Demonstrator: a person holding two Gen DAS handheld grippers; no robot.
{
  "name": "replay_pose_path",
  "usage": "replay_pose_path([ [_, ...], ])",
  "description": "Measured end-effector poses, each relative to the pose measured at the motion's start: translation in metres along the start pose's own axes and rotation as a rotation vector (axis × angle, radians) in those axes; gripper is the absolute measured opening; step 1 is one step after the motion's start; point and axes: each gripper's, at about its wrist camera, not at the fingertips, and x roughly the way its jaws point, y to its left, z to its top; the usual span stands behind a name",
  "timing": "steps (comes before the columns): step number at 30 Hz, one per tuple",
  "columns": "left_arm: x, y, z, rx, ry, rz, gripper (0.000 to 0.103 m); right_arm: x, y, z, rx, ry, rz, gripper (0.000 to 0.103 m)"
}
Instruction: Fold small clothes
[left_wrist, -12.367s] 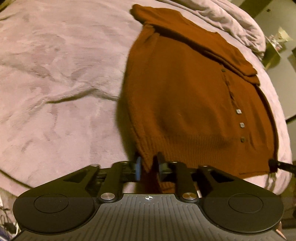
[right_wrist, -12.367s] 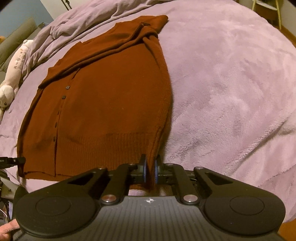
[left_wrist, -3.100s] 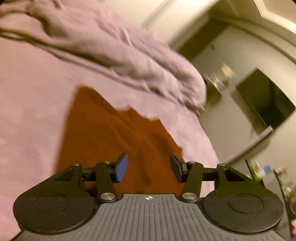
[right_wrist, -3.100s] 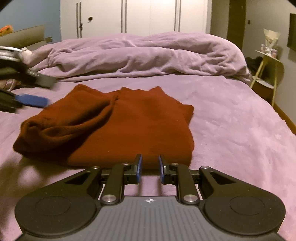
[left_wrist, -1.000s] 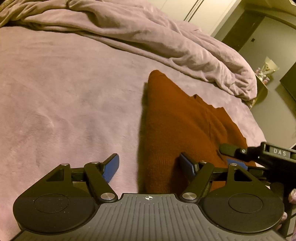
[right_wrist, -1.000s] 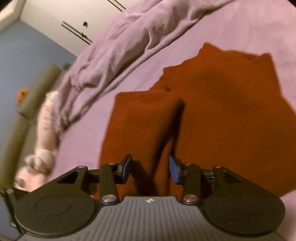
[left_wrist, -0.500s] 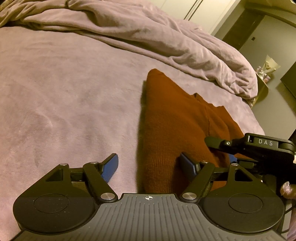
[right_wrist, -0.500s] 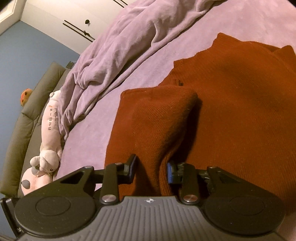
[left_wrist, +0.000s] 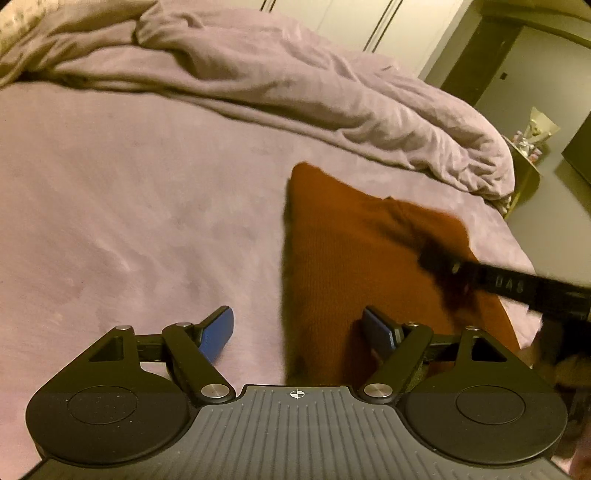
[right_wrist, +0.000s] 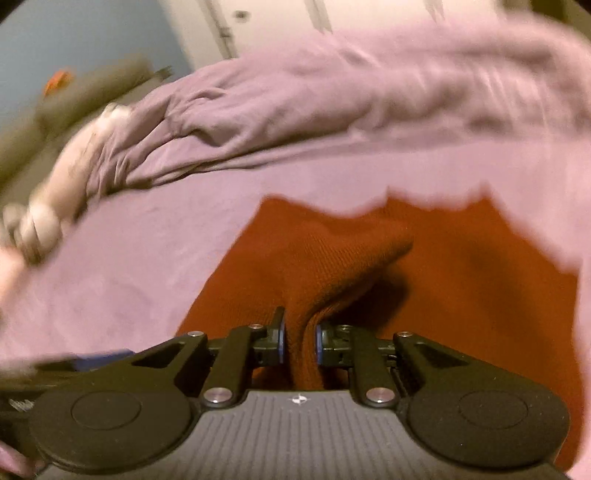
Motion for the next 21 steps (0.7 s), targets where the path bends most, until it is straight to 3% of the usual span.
replay_pose_path([
  [5, -0.005, -0.011, -0.001, 0.048, 0.003, -0.004, 0.083, -0.024, -0.001, 0.015, -0.19, -0.105, -0.173, 0.012],
  [13, 0.025, -0.039, -0.018, 0.096, 0.098, -0.035, 0.083, -0.007, -0.075, -0.008, -0.126, 0.009, -0.374, 0.012],
  [15, 0.031, -0.045, -0.022, 0.108, 0.12, -0.034, 0.083, -0.001, -0.086, -0.015, -0.082, 0.039, -0.359, 0.012],
  [21, 0.031, -0.048, -0.028, 0.136, 0.126, 0.007, 0.083, -0.045, -0.105, -0.02, 0.17, -0.037, -0.228, 0.021],
])
